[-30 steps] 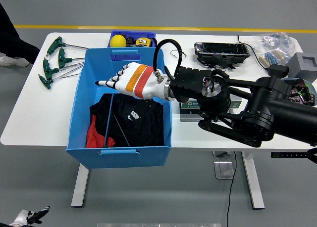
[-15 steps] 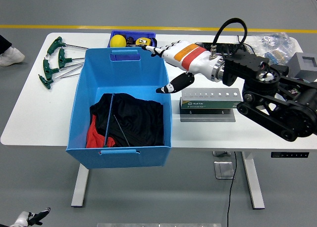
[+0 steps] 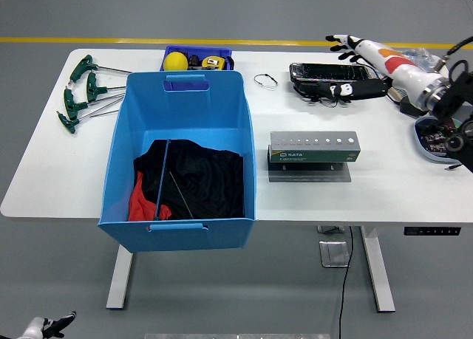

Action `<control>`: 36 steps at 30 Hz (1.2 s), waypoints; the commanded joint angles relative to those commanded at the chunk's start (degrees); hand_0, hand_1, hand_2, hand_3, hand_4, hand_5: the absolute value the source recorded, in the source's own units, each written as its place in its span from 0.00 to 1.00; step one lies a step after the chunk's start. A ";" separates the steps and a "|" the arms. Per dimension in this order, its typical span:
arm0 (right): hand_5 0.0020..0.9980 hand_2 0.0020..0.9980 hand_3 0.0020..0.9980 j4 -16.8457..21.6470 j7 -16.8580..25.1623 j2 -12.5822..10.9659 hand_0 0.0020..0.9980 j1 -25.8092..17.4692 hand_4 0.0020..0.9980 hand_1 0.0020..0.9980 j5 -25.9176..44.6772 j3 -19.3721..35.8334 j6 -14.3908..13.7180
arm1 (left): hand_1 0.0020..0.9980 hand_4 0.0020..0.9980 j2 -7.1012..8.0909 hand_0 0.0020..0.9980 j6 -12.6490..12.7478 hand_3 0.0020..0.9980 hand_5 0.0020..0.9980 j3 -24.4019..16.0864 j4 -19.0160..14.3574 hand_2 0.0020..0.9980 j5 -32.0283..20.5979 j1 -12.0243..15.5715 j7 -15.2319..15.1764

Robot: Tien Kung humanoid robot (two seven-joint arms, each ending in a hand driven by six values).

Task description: Lift tool from toolbox,place it in box,lift tool from toolbox,place it in box

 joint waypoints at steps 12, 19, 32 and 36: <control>0.61 0.82 0.84 2.18 -1.84 -0.61 0.75 -15.34 0.96 0.76 27.79 16.30 1.83 | 0.53 0.74 -0.46 0.64 0.25 0.69 0.71 -0.45 0.00 0.66 0.49 0.55 0.11; 0.62 0.82 0.84 4.39 -2.85 1.45 0.75 -21.81 0.97 0.76 37.87 22.14 1.46 | 0.55 0.74 -0.55 0.64 0.20 0.69 0.71 -0.45 0.00 0.66 0.95 1.10 0.32; 0.86 0.82 0.84 5.74 -1.25 7.07 0.76 -29.77 1.00 0.76 44.85 34.06 3.51 | 0.55 0.73 -0.43 0.64 -0.31 0.69 0.71 0.08 0.00 0.66 1.69 1.62 0.67; 0.89 0.82 0.85 5.49 -0.73 8.13 0.76 -30.63 1.00 0.75 45.69 37.14 3.65 | 0.55 0.73 -0.43 0.64 -0.18 0.69 0.71 0.47 0.00 0.66 1.03 1.54 0.53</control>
